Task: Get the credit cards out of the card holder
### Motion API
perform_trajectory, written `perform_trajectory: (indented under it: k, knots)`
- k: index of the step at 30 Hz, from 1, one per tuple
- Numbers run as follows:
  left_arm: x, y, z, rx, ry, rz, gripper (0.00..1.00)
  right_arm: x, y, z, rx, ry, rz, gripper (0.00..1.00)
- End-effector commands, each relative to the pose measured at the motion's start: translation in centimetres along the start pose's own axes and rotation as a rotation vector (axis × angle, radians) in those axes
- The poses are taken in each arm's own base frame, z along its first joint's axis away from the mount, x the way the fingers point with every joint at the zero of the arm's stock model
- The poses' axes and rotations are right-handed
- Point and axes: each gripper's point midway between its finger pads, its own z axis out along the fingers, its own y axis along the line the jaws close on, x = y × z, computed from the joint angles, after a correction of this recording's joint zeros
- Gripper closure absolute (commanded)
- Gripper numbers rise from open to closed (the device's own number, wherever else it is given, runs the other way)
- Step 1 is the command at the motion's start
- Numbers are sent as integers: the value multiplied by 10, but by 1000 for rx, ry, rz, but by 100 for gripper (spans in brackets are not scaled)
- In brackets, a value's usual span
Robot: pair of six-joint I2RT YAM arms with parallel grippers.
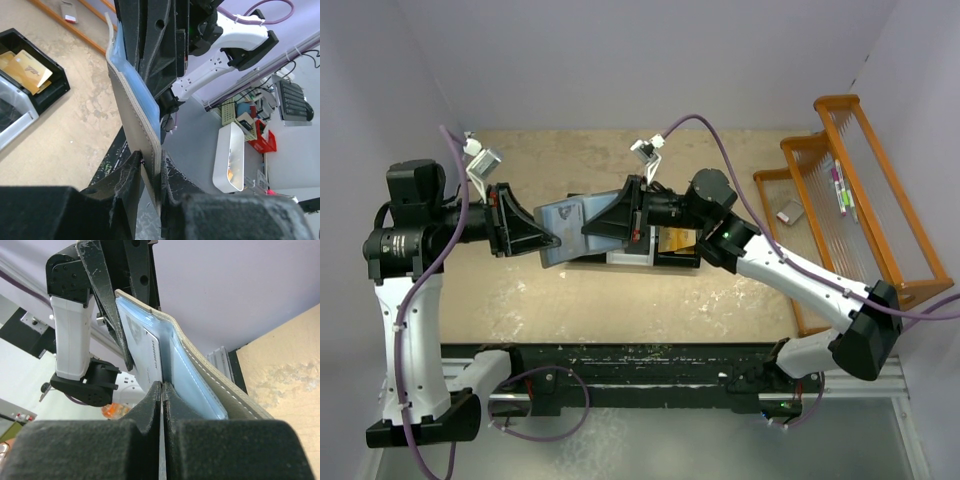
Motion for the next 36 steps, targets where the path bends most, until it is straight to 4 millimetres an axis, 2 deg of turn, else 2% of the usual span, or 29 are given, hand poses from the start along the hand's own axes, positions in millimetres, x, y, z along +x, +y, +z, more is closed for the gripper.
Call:
perform_trajectory:
  k: [1, 7, 10, 15, 20, 28, 29, 31, 32, 36]
  knots:
    - [-2, -25, -1, 141, 1, 40, 77, -2, 20, 3, -103, -18, -60, 100]
    - [-1, -24, -1, 145, 1, 34, 77, 5, 25, 1, -151, 6, -61, 100]
    - [0, -30, -1, 161, 3, 39, 85, 14, 22, -2, -147, 36, -39, 100]
    - [-3, -38, -3, 162, -3, 66, 96, 13, 14, -8, -127, 23, -25, 100]
    - [-3, -49, -5, 188, 0, 81, 98, 10, 11, -14, -116, 3, -18, 100]
    - [-3, -45, -5, 171, -4, 74, 100, 6, 16, -14, -132, -10, -24, 100]
    - [-3, -46, -5, 171, -4, 75, 100, 5, 15, -14, -130, -13, -20, 93]
    - [-2, -46, -5, 170, -5, 77, 100, 0, 16, -12, -137, -34, -16, 70]
    - [-2, -46, -5, 171, -4, 76, 100, -2, 17, -11, -144, -41, -11, 62]
    - [-2, -48, -5, 176, -3, 77, 100, -7, 16, -5, -166, -53, 6, 60]
